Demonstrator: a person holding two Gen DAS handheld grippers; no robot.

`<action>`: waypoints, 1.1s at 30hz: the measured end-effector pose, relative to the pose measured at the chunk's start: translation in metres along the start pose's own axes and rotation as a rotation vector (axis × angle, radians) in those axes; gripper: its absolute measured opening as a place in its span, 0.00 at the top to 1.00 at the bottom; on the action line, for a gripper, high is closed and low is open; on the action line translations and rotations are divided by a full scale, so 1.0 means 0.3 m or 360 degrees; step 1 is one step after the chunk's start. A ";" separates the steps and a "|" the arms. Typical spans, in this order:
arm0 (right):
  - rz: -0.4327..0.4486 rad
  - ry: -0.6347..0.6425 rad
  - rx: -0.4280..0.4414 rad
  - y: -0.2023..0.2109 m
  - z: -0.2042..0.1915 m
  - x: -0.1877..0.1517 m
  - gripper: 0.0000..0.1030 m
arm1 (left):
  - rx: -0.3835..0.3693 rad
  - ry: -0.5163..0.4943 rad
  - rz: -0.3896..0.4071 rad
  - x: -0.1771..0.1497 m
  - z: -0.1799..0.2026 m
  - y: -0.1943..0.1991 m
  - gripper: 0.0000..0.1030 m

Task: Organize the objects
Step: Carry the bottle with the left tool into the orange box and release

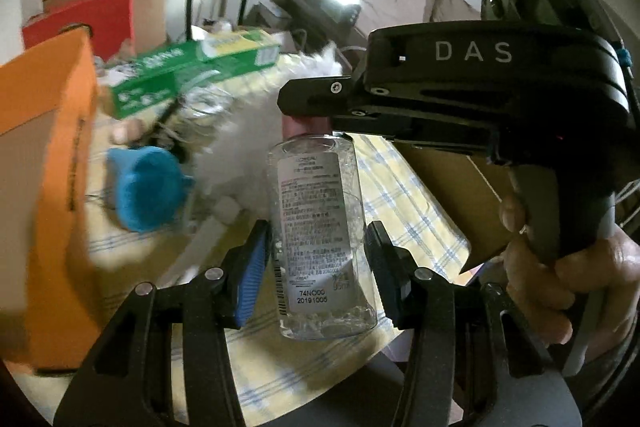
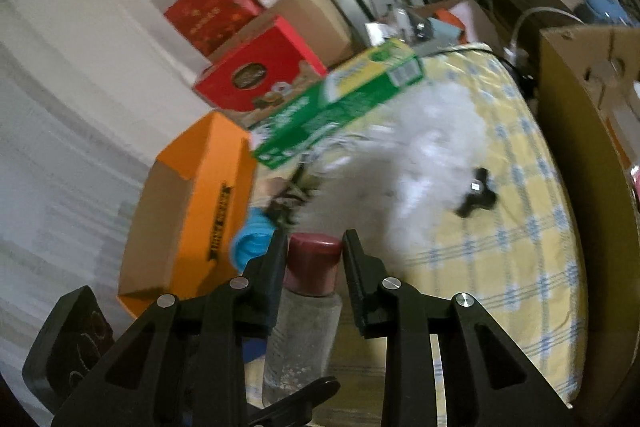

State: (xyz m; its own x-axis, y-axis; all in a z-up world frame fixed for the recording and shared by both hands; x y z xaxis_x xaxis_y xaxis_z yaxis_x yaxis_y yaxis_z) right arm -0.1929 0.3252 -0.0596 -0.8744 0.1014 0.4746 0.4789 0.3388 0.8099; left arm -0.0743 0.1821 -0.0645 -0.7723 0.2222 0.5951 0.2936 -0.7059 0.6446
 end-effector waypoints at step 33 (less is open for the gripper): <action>-0.0098 0.0387 0.0175 -0.209 -0.649 0.046 0.73 | 0.0222 0.0218 0.0157 0.009 -0.394 0.409 0.55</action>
State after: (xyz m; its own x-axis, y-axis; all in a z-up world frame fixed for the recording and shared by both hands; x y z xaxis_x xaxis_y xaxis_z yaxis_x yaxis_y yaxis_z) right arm -0.2196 0.1235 -0.0367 -0.8507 -0.1457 0.5051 0.4023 0.4382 0.8038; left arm -0.1069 0.0167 -0.0405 -0.8026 0.0567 0.5938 0.4391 -0.6176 0.6525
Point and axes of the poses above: each gripper's, at about its wrist camera, not at the fingertips, and y roughly against the way its jaws point, z to its right, x to its top, the point moved 2 cm from there along -y, roughly the way its jaws point, and after that the axes turned 14 degrees about -x, right-handed, at the moved point
